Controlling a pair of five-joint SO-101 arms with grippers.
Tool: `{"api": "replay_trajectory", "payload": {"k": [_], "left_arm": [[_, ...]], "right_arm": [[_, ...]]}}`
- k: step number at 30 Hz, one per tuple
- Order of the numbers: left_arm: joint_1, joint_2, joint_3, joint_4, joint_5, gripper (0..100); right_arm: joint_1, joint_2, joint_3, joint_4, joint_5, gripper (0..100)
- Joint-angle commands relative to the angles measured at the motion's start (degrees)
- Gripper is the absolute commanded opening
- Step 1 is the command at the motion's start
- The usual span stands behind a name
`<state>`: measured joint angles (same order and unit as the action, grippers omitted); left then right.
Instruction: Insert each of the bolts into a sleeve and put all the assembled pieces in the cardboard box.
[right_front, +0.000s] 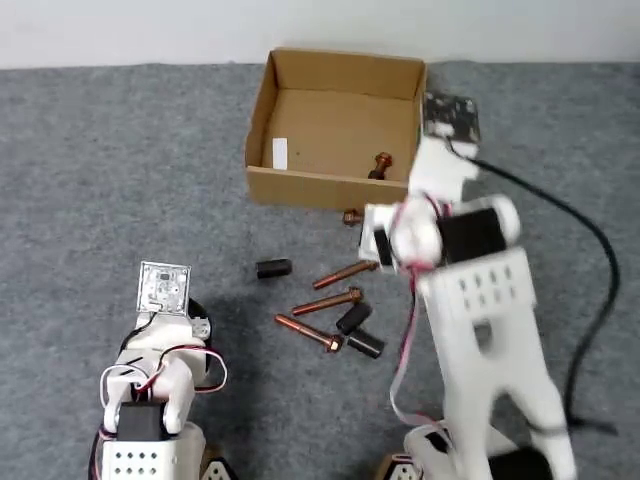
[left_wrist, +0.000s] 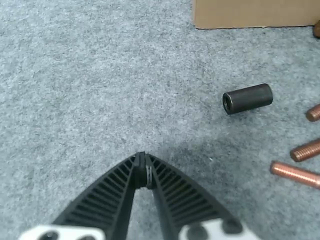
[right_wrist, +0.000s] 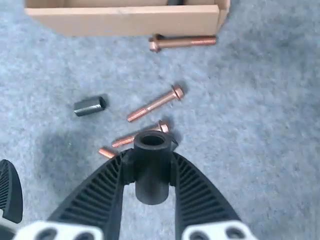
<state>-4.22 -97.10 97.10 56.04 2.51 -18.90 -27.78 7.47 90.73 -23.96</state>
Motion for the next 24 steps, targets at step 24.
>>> {"api": "replay_trajectory", "payload": {"k": [24], "left_arm": [[-0.44, -0.53, -0.31, -0.62, -0.26, 1]], "right_arm": [[29.93, -54.2, 54.77, -12.26, -0.26, 0.8]]}}
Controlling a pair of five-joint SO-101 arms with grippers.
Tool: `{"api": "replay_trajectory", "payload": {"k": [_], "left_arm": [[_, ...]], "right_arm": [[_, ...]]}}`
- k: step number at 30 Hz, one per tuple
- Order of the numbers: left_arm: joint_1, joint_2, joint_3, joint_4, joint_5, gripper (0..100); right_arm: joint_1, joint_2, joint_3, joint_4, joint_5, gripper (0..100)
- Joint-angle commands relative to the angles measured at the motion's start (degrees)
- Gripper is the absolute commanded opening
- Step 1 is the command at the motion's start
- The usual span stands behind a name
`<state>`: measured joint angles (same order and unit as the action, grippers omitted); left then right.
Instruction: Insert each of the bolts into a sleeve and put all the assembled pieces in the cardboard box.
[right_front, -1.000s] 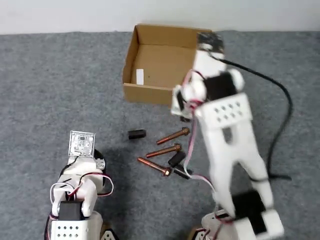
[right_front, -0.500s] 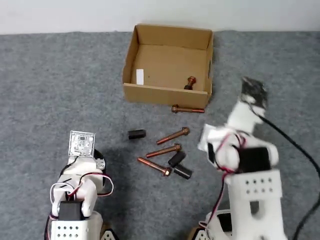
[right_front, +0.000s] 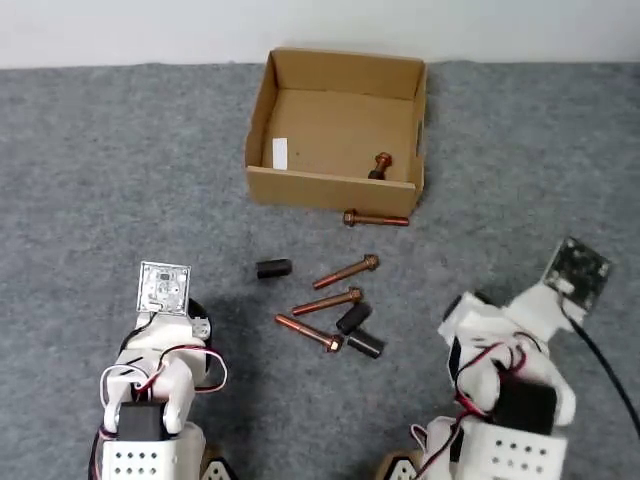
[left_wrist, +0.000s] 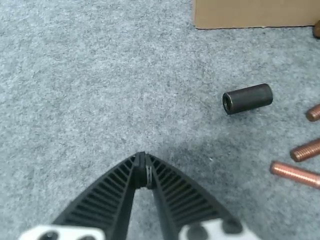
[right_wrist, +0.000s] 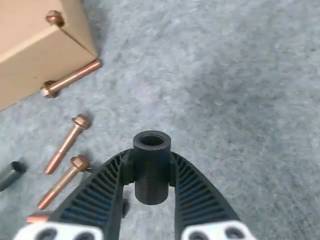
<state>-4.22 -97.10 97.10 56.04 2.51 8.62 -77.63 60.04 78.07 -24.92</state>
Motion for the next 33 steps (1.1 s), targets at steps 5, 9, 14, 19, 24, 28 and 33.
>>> {"api": "replay_trajectory", "payload": {"k": [5, 9, 14, 19, 24, 28, 33], "left_arm": [[-0.44, -0.53, -0.31, -0.7, -0.26, 1], [-0.18, -0.26, -0.31, -0.44, -0.18, 1], [2.37, -0.18, -2.24, 2.29, -0.97, 1], [9.32, -0.09, -9.36, 7.03, -1.76, 1], [14.59, 6.51, -15.87, 7.21, -2.11, 1], [17.32, 22.59, -24.31, 3.78, -1.85, 1], [22.42, 48.26, -37.58, -1.41, -1.85, 1]], "right_arm": [[3.91, -14.11, 5.98, 0.66, 2.9, 0.8], [5.32, -19.65, 7.74, 0.4, 4.04, 0.8], [6.29, -21.76, 8.26, 0.57, 4.4, 0.8], [6.29, -21.85, 8.44, 0.48, 4.31, 0.8], [6.11, -21.85, 8.79, 0.13, 4.31, 0.8], [6.02, -21.85, 8.88, 0.13, 4.22, 0.8], [6.02, -21.85, 8.97, 0.13, 4.22, 0.8]]}}
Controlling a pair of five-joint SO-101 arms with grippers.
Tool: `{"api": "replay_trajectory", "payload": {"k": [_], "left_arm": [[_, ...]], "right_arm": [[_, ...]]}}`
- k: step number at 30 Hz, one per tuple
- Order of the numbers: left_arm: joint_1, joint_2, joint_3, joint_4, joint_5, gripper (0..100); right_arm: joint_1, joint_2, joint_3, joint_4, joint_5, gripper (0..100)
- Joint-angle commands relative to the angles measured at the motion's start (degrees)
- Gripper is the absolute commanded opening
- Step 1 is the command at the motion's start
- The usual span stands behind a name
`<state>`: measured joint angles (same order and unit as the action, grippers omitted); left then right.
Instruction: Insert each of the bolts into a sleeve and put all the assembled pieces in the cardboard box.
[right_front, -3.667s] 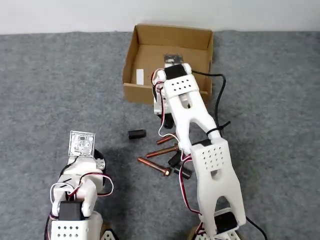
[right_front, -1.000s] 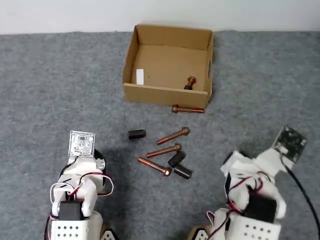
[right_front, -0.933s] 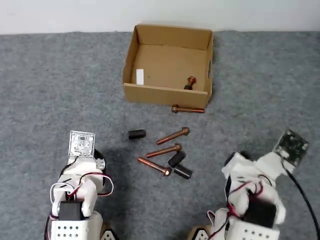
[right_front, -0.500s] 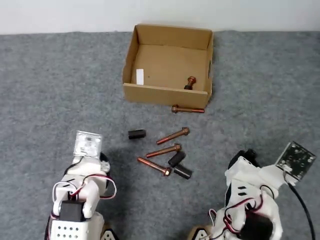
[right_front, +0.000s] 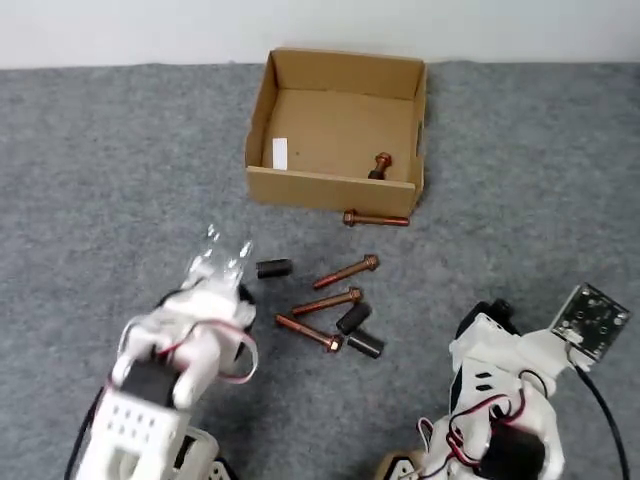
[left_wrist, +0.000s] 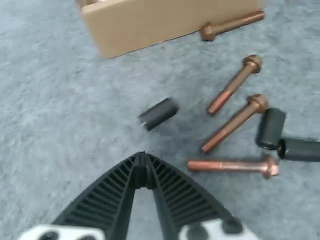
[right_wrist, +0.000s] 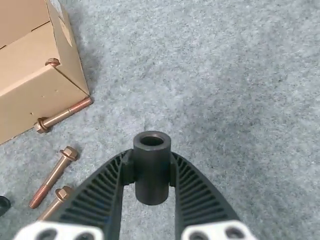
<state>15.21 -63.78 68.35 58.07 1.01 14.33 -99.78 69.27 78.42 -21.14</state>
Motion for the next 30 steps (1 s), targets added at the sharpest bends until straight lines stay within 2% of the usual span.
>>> {"api": "replay_trajectory", "payload": {"k": [1, 9, 14, 17, 21, 24, 30], "left_arm": [[4.13, 19.87, -11.38, -4.13, -0.44, 1], [10.29, 56.09, -35.21, -4.75, -0.62, 1], [9.85, 72.79, -56.57, 5.36, -0.7, 9], [10.37, 80.79, -68.7, 13.36, -1.23, 14], [11.69, 89.23, -81.54, 20.92, -10.46, 14], [12.57, 94.15, -89.1, 24.0, -15.56, 14], [12.84, 102.33, -100.18, 25.23, -17.23, 14]], "right_arm": [[0.31, 0.31, -0.26, -0.22, 0.44, 0.8], [0.31, 0.31, -0.26, -0.22, 0.44, 0.8], [0.31, 0.31, -0.18, -0.22, 0.44, 0.8], [0.31, 0.31, -0.18, -0.22, 0.44, 0.8], [0.31, 0.31, -0.18, -0.22, 0.44, 0.8], [0.31, 0.31, -0.18, -0.22, 0.44, 0.8], [0.31, 0.22, -0.18, -0.22, 0.44, 0.8]]}}
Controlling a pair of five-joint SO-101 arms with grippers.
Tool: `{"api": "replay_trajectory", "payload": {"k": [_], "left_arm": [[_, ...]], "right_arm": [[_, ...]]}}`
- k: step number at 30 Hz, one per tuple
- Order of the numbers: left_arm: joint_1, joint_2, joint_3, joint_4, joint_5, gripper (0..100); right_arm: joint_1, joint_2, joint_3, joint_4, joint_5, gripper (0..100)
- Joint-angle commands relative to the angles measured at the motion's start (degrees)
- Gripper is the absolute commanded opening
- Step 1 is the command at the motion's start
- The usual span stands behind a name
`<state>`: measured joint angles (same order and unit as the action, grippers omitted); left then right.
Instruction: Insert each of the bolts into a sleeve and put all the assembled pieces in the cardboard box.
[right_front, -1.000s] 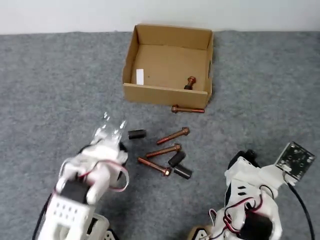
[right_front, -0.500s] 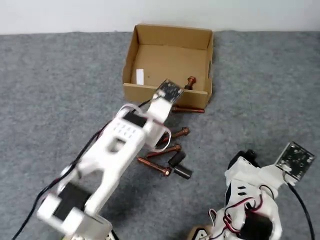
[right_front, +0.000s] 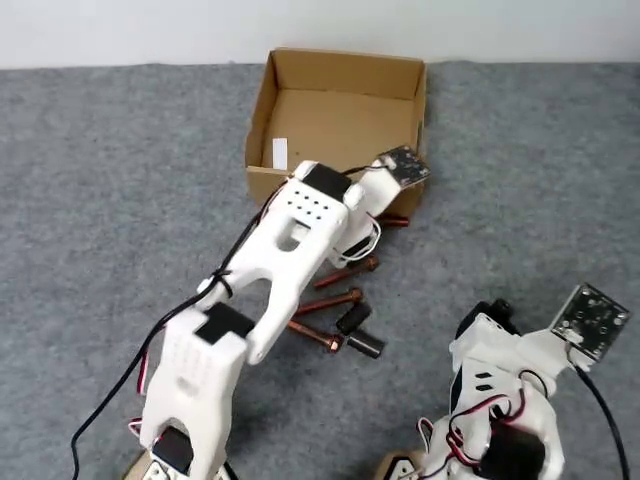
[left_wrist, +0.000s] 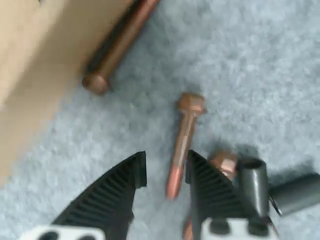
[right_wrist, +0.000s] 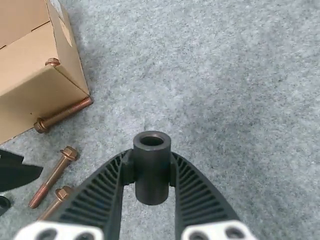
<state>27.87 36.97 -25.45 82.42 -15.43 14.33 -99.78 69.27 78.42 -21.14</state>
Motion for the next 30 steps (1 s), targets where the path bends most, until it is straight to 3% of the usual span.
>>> {"api": "replay_trajectory", "payload": {"k": [1, 9, 23, 30], "left_arm": [[0.18, 2.9, -7.87, 0.88, -0.79, 14], [1.67, 11.43, -15.6, 1.93, -0.79, 14], [2.99, 14.15, -31.69, 14.15, -0.88, 14], [5.36, 14.24, -31.43, 17.58, -2.81, 14]], "right_arm": [[0.31, 0.22, -0.18, -0.22, 0.44, 0.8], [0.31, 0.22, -0.18, -0.22, 0.44, 0.8], [0.31, 0.22, 0.18, -0.75, 0.44, 0.8], [0.31, 0.22, 0.26, -0.75, 0.44, 0.8]]}}
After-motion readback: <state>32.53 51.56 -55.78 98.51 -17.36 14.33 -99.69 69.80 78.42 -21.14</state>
